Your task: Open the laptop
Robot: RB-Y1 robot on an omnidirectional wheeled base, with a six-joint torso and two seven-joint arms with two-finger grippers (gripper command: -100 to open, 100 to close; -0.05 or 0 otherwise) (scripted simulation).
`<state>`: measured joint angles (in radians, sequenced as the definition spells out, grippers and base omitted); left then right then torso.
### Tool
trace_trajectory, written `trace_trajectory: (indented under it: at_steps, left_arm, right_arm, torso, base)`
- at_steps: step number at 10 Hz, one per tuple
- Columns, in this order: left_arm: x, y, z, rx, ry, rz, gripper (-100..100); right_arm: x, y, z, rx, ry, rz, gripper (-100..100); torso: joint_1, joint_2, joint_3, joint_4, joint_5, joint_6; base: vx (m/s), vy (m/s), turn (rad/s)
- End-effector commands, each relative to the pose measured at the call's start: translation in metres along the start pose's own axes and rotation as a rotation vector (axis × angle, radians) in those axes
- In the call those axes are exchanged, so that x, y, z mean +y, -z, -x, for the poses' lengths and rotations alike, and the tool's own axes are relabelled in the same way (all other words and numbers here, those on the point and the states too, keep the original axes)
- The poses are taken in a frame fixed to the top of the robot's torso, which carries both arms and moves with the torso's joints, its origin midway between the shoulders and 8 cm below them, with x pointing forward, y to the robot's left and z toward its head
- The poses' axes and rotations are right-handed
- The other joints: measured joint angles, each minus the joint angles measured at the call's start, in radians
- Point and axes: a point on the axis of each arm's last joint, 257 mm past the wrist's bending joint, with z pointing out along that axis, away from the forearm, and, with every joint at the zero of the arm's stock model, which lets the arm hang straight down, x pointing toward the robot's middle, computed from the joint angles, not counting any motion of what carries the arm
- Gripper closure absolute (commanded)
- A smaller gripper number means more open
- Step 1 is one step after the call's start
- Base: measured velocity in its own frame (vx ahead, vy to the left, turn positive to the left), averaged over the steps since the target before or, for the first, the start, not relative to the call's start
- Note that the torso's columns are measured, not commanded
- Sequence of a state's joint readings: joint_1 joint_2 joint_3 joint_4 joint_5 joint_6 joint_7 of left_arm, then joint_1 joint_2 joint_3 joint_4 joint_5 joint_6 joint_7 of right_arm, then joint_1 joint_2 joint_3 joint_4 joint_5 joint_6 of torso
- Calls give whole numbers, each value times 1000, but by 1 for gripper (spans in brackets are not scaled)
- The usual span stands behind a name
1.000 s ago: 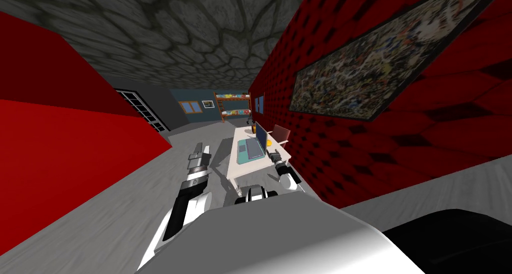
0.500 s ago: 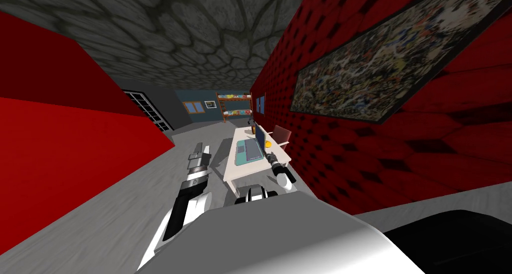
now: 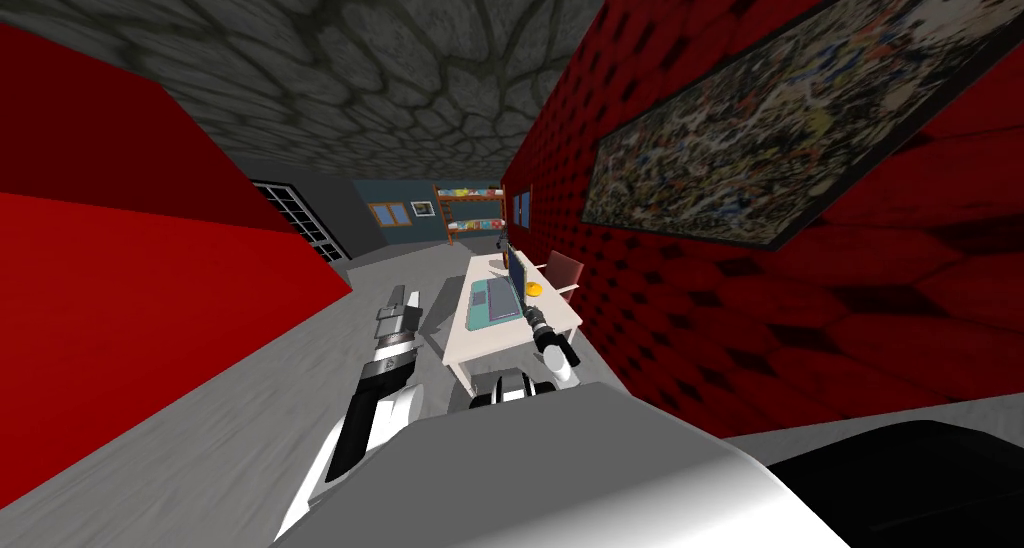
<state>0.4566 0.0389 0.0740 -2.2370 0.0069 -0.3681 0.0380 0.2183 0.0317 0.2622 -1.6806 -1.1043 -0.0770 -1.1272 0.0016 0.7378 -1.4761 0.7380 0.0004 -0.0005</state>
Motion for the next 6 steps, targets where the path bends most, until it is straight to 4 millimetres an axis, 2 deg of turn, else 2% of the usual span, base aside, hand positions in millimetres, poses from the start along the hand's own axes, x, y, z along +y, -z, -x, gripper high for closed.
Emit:
trace_trajectory:
  at_steps: [1, 2, 3, 6]
  left_arm:
    - [0, 0, 0, 0, 0, 0, 0]
    - [0, 0, 0, 0, 0, 0, 0]
    - [0, 0, 0, 0, 0, 0, 0]
    - [0, 0, 0, 0, 0, 0, 0]
  right_arm:
    - [-4, -2, -1, -6, -5, -8, -100]
    - [-2, -1, -1, -1, -5, -3, -100]
    - [-3, -1, 0, -3, -5, -5, 100]
    - [-6, -13, -3, -7, 153, -20, 100]
  torso:
    - [-1, 1, 0, 0, 0, 0]
    - [-2, -1, -1, 0, 0, 0]
    - [-2, 1, 0, 0, -1, 1]
    - [-2, -2, -1, -2, -1, 2]
  base:
    - [62, -13, -21]
    - [4, -17, 25]
    - [1, 2, 19]
    - [-31, 69, -62]
